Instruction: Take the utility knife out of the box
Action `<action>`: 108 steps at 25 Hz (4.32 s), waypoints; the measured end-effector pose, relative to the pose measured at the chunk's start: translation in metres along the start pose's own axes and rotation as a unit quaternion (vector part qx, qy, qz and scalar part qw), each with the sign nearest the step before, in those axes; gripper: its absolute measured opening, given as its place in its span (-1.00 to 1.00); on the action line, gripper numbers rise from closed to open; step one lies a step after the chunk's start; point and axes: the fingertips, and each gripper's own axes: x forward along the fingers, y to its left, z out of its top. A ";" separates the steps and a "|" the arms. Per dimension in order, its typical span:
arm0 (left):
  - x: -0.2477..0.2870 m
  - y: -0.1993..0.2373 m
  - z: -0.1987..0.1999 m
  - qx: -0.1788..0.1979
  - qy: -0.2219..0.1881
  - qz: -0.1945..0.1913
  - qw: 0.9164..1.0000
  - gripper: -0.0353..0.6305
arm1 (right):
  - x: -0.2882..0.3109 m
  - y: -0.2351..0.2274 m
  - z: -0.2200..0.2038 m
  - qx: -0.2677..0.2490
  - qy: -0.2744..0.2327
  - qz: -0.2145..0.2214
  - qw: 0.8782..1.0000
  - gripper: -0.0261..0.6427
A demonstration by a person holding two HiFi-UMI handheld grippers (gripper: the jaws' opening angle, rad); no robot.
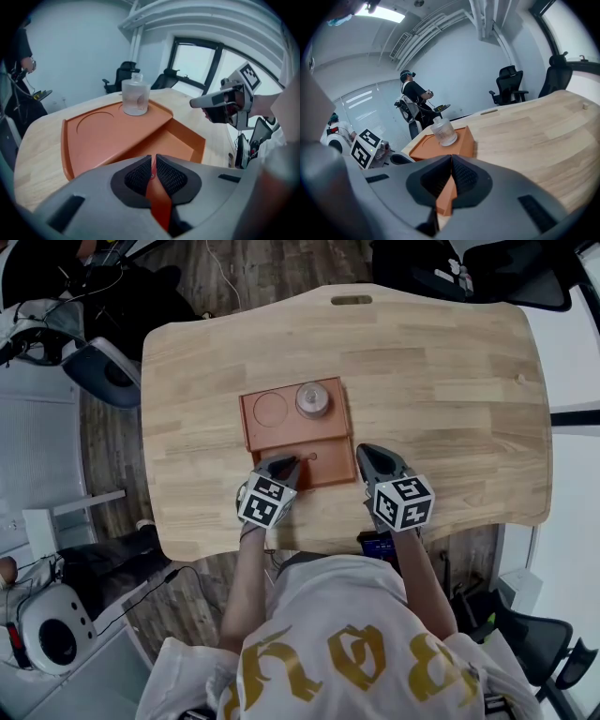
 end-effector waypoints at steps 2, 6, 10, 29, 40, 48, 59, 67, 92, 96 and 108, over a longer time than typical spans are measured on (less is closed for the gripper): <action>0.007 -0.002 -0.004 0.016 0.024 -0.005 1.000 -0.86 | 0.002 -0.005 0.002 0.002 -0.001 -0.002 1.000 -0.89; 0.018 -0.004 -0.006 0.023 0.047 -0.015 0.998 -0.85 | 0.006 -0.014 0.004 0.006 0.002 -0.004 1.000 -0.89; 0.026 -0.002 -0.006 0.028 0.058 -0.023 0.998 -0.85 | 0.009 -0.021 0.003 0.010 0.004 -0.008 1.000 -0.89; 0.049 -0.010 -0.023 0.125 0.122 -0.028 0.984 -0.61 | 0.019 -0.036 0.000 0.037 0.005 -0.010 0.999 -0.89; 0.049 -0.007 -0.023 0.139 0.116 -0.018 0.983 -0.71 | 0.021 -0.034 0.004 0.036 0.002 -0.002 0.999 -0.89; 0.047 -0.007 -0.022 0.119 0.119 -0.022 0.985 -0.72 | 0.017 -0.029 0.008 0.029 0.001 -0.002 1.000 -0.89; 0.040 -0.012 -0.014 0.122 0.109 -0.020 0.986 -0.72 | 0.006 -0.023 0.016 0.052 -0.024 0.006 0.998 -0.89; 0.024 -0.017 0.005 0.087 0.058 -0.022 0.994 -0.72 | -0.001 -0.014 0.024 0.044 -0.036 0.014 0.998 -0.89; -0.088 -0.009 0.085 -0.068 -0.229 0.016 0.971 -0.72 | -0.048 0.039 0.075 -0.109 -0.110 -0.058 0.986 -0.89; -0.114 -0.006 0.101 -0.057 -0.271 0.046 0.960 -0.72 | -0.056 0.047 0.081 -0.115 -0.125 -0.059 0.984 -0.89; -0.148 -0.006 0.109 -0.036 -0.308 0.080 0.947 -0.72 | -0.068 0.067 0.086 -0.139 -0.138 -0.051 0.979 -0.89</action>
